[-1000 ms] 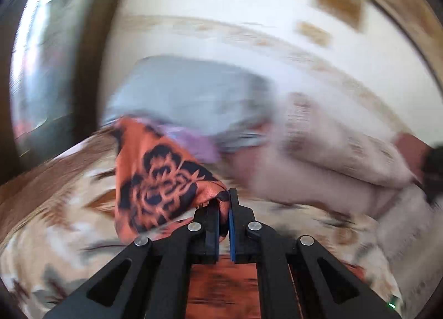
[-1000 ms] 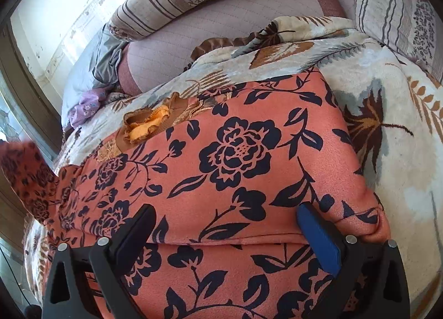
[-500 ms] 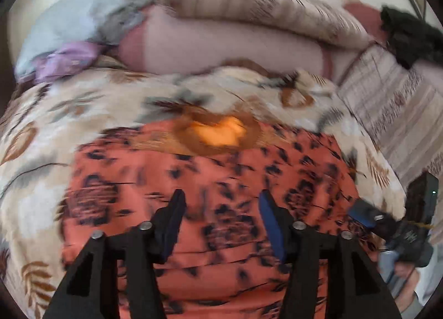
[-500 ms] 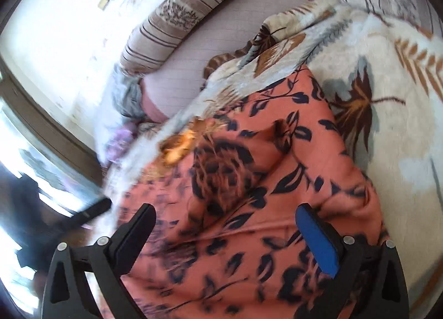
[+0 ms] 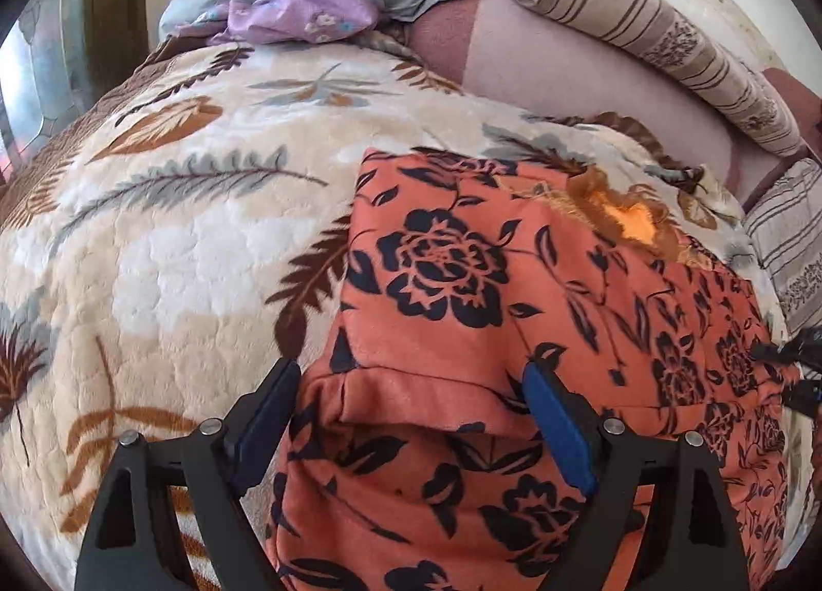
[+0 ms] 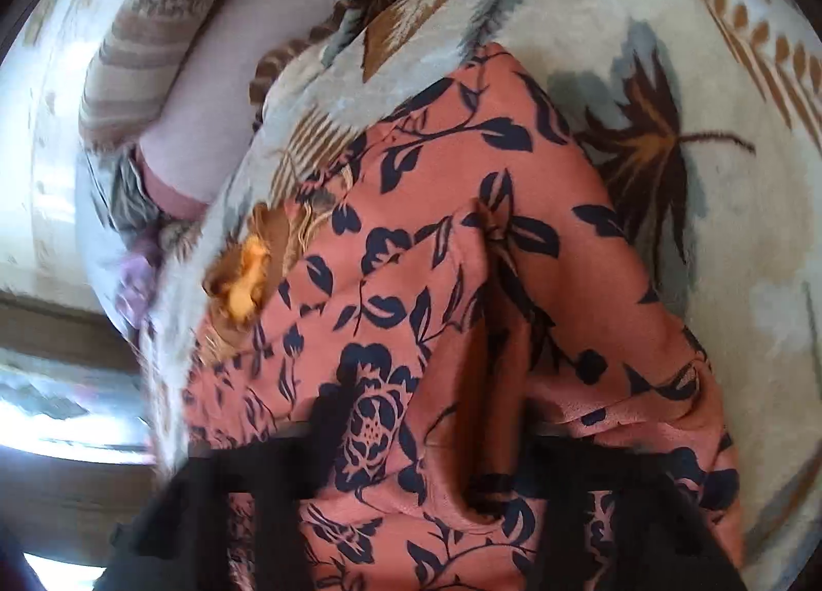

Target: Fold small clothes

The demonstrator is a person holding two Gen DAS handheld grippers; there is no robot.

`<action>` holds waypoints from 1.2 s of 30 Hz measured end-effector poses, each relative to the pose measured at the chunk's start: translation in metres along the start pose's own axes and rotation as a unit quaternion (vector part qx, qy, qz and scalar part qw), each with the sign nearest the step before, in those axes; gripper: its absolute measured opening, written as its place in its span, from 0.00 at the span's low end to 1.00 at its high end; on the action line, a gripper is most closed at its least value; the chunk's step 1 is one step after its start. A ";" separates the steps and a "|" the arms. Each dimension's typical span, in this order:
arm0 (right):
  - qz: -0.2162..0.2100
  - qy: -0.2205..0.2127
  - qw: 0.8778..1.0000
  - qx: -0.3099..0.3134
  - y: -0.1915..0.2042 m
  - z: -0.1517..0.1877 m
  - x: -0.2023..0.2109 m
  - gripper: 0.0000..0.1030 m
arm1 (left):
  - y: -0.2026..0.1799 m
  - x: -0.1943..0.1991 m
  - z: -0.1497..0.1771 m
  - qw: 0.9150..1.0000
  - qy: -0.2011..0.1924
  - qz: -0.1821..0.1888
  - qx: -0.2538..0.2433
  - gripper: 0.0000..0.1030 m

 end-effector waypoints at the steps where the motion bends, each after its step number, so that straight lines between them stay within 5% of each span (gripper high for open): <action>1: 0.033 -0.001 0.999 0.024 0.010 0.000 0.002 0.07 | 0.000 -0.001 -0.002 1.000 -0.007 -0.003 -0.007 0.85; 4: 0.095 -0.063 0.984 0.137 0.066 0.000 0.039 0.06 | -0.002 0.012 -0.002 0.999 -0.041 -0.008 -0.028 0.85; 9: 0.143 -0.231 0.930 0.246 0.111 0.014 0.097 0.08 | -0.004 0.016 -0.011 0.997 -0.070 -0.012 -0.031 0.86; 10: 0.153 -0.239 0.928 0.240 0.098 0.013 0.089 0.21 | -0.005 0.012 -0.011 0.997 -0.063 -0.018 -0.033 0.86; 11: 0.184 -0.203 0.935 0.225 0.073 0.005 0.060 0.66 | -0.007 0.002 -0.011 0.998 -0.043 -0.027 -0.035 0.86; 12: 0.200 -0.135 0.950 0.198 0.048 -0.002 0.029 0.88 | -0.007 -0.006 -0.010 0.998 -0.027 -0.033 -0.036 0.86; 13: 0.203 -0.070 0.964 0.156 0.019 -0.005 0.002 0.85 | -0.008 -0.015 -0.008 0.999 -0.008 -0.038 -0.038 0.86; 14: 0.189 -0.049 0.973 0.120 -0.007 0.000 -0.010 0.82 | -0.009 -0.021 -0.006 0.998 0.004 -0.042 -0.042 0.86; 16: 0.179 -0.104 0.970 0.124 -0.016 0.010 0.004 0.82 | -0.009 -0.026 -0.003 0.998 0.011 -0.051 -0.048 0.86; 19: 0.159 -0.115 0.974 0.114 -0.023 0.018 0.016 0.82 | -0.010 -0.025 -0.003 0.998 0.005 -0.053 -0.046 0.86; 23: 0.150 -0.177 0.961 0.149 0.006 0.022 0.049 0.82 | -0.010 -0.025 -0.002 0.997 0.005 -0.056 -0.049 0.86; 28: 0.108 -0.204 0.952 0.203 0.053 0.027 0.059 0.83 | -0.010 -0.025 -0.003 0.997 0.007 -0.056 -0.047 0.86; 33: 0.078 -0.156 0.964 0.202 0.055 0.022 0.024 0.83 | -0.008 -0.027 -0.003 0.998 0.010 -0.051 -0.042 0.86; 36: 0.093 -0.077 0.984 0.129 0.013 0.012 -0.013 0.83 | -0.008 -0.028 -0.002 0.998 0.012 -0.049 -0.040 0.86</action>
Point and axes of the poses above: each gripper's, at about its wrist camera, not at the fingertips, and x roughly against the way its jaws point, y to its left, z to its underside, the point moved 2 cm from there along -x, roughly the way its jaws point, and after that the axes turned 3 degrees about y, right-handed, at the moved point
